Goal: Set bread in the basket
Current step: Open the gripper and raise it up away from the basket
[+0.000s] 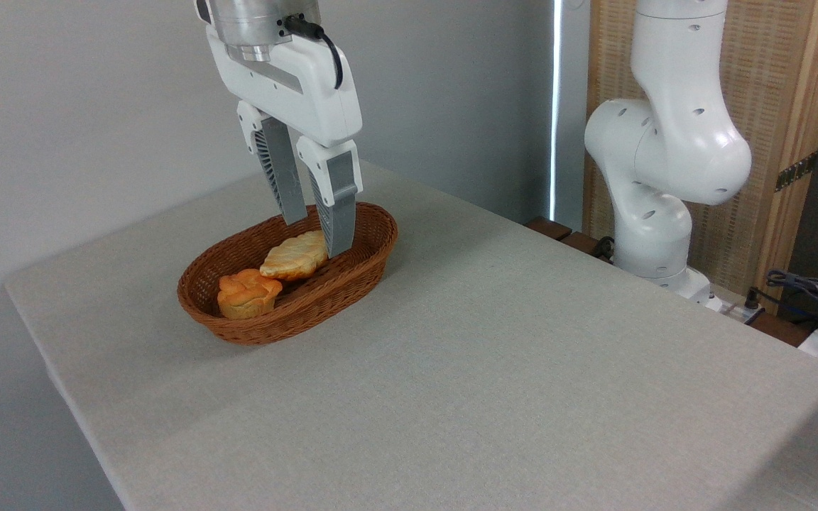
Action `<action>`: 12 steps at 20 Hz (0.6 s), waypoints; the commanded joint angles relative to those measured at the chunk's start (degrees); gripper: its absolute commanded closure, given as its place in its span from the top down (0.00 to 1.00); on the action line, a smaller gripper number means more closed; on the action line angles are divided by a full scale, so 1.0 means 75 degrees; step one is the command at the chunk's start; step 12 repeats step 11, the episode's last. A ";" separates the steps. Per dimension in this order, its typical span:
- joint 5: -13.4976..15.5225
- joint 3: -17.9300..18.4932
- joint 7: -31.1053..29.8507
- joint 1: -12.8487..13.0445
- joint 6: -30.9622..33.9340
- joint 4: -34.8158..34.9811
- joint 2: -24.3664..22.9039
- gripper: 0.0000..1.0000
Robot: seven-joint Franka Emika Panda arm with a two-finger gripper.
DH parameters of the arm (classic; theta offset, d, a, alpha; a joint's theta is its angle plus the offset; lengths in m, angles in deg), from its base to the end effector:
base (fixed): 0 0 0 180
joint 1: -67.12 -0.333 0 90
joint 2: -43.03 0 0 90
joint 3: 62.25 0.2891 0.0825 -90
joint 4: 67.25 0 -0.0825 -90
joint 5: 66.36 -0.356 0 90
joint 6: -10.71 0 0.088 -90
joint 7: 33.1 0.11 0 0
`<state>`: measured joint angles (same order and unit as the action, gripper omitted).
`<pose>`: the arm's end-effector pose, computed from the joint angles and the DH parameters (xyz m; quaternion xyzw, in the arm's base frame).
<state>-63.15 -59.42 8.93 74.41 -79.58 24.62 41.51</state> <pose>0.5172 -0.0462 0.5946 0.9185 -0.3944 0.0087 0.0273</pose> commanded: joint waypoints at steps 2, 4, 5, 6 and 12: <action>-0.0136 0.0092 -0.0120 0.0071 0.0155 0.0066 -0.0114 1.00; -0.0287 0.0080 -0.0144 0.0071 0.0237 0.0066 -0.0126 1.00; -0.0404 0.0068 -0.0156 0.0071 0.0296 0.0066 -0.0126 1.00; -0.0417 0.0068 -0.0167 0.0082 0.0296 0.0066 -0.0126 1.00; -0.0405 0.0057 -0.0085 0.0071 0.0284 0.0054 -0.0126 1.00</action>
